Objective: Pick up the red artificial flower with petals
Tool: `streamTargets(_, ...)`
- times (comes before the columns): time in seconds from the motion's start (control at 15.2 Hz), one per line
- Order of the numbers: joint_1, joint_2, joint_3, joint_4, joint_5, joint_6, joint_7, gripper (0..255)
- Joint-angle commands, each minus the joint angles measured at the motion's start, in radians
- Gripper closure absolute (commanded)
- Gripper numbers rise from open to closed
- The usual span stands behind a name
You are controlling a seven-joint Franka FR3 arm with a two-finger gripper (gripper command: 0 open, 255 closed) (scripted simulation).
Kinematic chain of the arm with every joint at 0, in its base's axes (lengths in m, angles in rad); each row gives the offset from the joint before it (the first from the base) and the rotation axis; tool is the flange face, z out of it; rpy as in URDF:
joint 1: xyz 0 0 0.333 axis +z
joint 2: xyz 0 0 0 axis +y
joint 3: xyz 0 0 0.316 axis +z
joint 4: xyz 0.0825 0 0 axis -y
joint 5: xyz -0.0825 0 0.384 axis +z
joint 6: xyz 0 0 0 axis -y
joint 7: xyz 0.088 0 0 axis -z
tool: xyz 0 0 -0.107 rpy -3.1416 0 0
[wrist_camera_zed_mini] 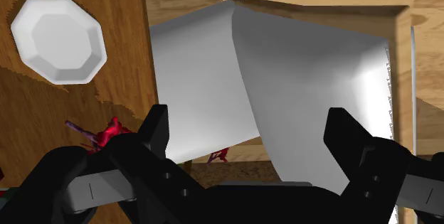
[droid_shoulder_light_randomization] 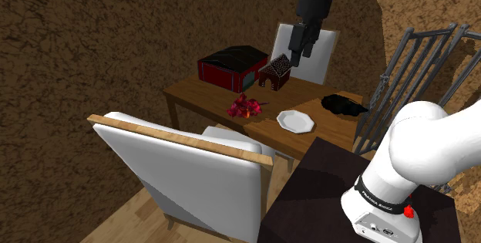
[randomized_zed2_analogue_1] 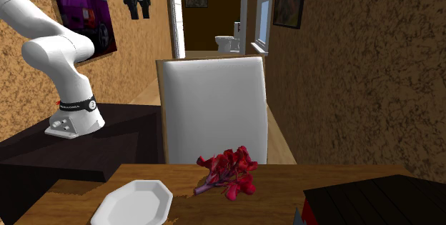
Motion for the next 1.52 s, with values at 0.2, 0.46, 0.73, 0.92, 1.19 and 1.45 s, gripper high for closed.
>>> streamTargets(0.2, -0.018, 0.065, -0.007, -0.033, -0.019, 0.086, 0.000, 0)
streamTargets(0.46, -0.042, 0.166, -0.016, -0.060, -0.045, 0.200, 0.004, 0)
streamTargets(0.73, -0.068, 0.281, -0.027, -0.068, -0.071, 0.309, 0.011, 0)
streamTargets(0.92, -0.087, 0.375, -0.036, -0.061, -0.091, 0.387, 0.019, 0)
streamTargets(1.19, -0.111, 0.508, -0.049, -0.034, -0.119, 0.481, 0.032, 0)
streamTargets(1.45, -0.133, 0.648, -0.065, 0.011, -0.146, 0.563, 0.047, 0)
